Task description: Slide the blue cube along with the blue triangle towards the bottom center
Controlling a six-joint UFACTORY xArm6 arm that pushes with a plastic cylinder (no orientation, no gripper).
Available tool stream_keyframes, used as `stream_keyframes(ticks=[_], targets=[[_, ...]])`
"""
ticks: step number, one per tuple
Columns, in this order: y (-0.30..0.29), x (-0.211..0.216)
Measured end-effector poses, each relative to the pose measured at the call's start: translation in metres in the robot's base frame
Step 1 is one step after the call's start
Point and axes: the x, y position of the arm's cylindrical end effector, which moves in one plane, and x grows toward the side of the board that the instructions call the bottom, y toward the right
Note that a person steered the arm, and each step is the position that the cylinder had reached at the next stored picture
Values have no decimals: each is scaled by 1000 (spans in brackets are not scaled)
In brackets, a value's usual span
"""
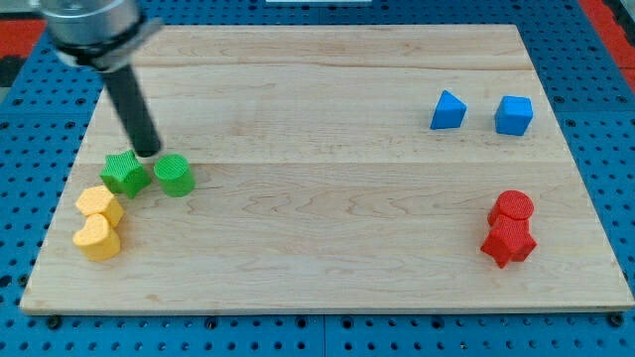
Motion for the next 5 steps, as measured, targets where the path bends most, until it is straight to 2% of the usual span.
stream_keyframes(ticks=[1,2,3,4,5], targets=[[53,-21],[165,-52],[300,-45],[355,10],[466,14]])
